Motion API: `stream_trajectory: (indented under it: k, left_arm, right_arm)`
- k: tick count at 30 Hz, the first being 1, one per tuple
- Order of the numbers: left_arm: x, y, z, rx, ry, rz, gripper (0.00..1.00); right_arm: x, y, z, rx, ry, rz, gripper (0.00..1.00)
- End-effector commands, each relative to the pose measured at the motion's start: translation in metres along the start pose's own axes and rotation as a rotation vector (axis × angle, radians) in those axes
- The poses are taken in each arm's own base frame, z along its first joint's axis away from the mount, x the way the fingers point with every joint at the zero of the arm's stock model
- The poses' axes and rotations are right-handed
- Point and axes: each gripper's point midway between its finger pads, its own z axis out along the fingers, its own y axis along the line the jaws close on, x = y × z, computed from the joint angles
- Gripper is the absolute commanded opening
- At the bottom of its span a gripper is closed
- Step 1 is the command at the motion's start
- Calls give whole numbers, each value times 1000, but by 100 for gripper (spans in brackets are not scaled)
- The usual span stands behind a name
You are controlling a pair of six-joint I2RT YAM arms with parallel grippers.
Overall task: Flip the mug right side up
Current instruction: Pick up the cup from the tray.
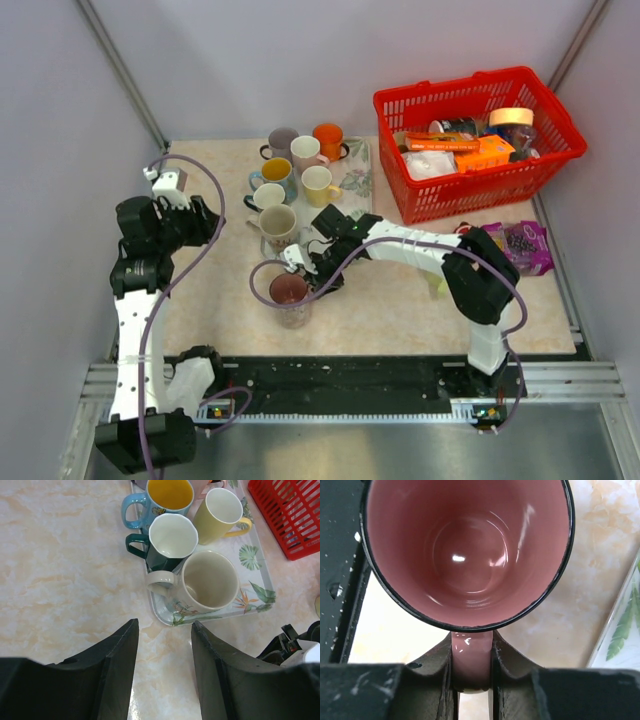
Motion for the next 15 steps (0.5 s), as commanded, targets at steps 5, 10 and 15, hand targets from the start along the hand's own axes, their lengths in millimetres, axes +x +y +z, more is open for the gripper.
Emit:
stream_trajectory:
  k: [5,10,15]
  left_arm:
    - [-20,-3,-2,21,-74,51,52]
    - [-20,-3,0,23,-70,48,52]
    - [-18,-1,2,20,-63,36,52]
  right_arm:
    - [1,-2,-70,155,-22,-4,0]
    - [3,-3,-135,321,-106,113,0]
    - [12,-35,-184,643,-120,252,0]
